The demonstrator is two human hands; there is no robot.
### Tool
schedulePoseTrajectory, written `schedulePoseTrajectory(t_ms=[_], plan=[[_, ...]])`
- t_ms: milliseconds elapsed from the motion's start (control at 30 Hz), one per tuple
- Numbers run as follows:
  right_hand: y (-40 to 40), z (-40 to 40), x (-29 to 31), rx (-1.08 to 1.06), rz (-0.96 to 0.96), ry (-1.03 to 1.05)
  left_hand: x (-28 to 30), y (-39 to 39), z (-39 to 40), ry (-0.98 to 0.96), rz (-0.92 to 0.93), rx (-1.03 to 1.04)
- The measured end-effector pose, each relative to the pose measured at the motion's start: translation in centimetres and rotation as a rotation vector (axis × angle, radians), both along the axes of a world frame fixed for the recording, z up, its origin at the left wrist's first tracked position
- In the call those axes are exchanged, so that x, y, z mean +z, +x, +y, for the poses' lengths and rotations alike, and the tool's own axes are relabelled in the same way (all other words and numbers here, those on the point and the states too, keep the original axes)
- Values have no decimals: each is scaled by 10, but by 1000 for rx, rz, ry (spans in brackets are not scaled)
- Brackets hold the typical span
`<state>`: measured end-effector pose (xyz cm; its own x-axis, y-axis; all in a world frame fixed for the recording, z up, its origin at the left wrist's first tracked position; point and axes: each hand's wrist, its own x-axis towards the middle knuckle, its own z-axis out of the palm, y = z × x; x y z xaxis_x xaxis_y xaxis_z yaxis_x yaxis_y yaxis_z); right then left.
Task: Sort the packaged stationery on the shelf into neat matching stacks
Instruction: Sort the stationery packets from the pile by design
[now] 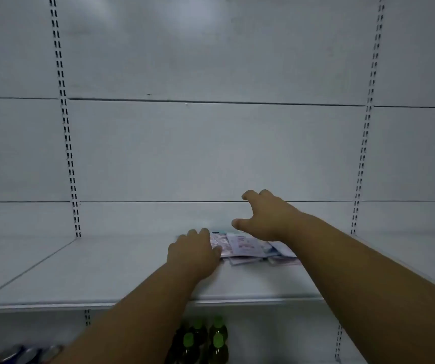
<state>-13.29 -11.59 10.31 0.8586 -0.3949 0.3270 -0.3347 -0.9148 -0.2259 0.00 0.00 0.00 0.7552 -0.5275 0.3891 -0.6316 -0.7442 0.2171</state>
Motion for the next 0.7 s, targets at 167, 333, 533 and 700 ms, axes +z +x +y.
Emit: schedulePoseTrajectory(t_ms=[167, 333, 533, 700], plan=[[38, -35, -3, 43, 26, -7, 5, 30, -30, 44, 84, 243], [62, -58, -11, 71, 49, -7, 11, 40, -45, 138, 173, 350], [75, -61, -23, 86, 49, 8, 25, 33, -48, -74, 391, 387], [76, -62, -36, 67, 59, 2, 37, 37, -33, -679, 400, 271]])
